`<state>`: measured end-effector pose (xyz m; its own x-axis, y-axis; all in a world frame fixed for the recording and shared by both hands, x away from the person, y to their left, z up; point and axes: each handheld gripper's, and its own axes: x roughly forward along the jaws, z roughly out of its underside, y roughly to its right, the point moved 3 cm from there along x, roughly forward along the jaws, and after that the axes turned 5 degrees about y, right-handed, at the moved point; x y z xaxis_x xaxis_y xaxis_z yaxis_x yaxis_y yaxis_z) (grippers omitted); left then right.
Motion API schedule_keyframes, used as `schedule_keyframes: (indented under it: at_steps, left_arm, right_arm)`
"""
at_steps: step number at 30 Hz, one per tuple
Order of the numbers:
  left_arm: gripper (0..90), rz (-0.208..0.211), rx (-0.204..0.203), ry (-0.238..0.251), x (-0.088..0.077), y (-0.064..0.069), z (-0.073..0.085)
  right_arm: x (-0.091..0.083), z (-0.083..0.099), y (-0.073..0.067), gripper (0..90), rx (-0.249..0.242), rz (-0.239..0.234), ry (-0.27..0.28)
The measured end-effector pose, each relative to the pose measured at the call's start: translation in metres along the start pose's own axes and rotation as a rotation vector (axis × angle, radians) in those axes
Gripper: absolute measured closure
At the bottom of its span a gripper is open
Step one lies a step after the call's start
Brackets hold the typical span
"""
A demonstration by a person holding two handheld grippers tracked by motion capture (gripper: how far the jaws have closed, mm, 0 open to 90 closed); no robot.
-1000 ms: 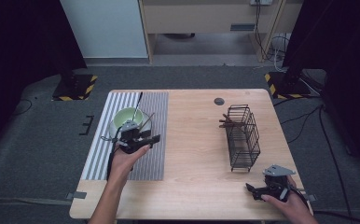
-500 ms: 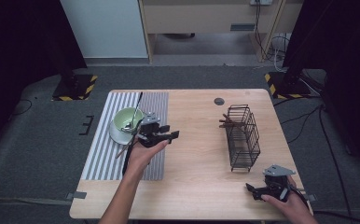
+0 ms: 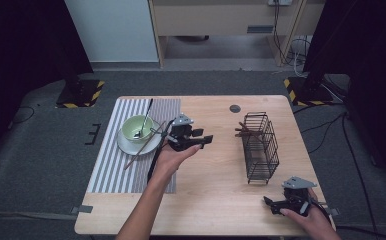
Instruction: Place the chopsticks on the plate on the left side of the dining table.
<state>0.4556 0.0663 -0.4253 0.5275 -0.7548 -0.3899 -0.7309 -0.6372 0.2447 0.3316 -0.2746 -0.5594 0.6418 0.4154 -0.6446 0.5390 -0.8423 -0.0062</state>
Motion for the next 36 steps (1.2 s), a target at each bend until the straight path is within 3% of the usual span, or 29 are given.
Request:
schedule_keyframes:
  at_steps: [3,9,25,36]
  left_arm:
    - [54.8,0.03,0.008,0.008,0.004,0.004,-0.006]
    - [57.3,0.061,0.015,0.022,0.009,0.013,-0.018]
    - [54.4,0.137,0.035,0.053,0.018,0.035,-0.047]
    - [49.1,0.167,0.058,0.074,0.024,0.048,-0.055]
  right_arm:
    - [0.0,0.0,0.0,0.3,0.001,0.0,0.0]
    - [0.0,0.0,0.0,0.3,0.004,0.001,0.0]
    - [0.0,0.0,0.0,0.4,0.002,0.001,0.0]
    - [0.0,0.0,0.0,0.4,0.001,0.001,0.0]
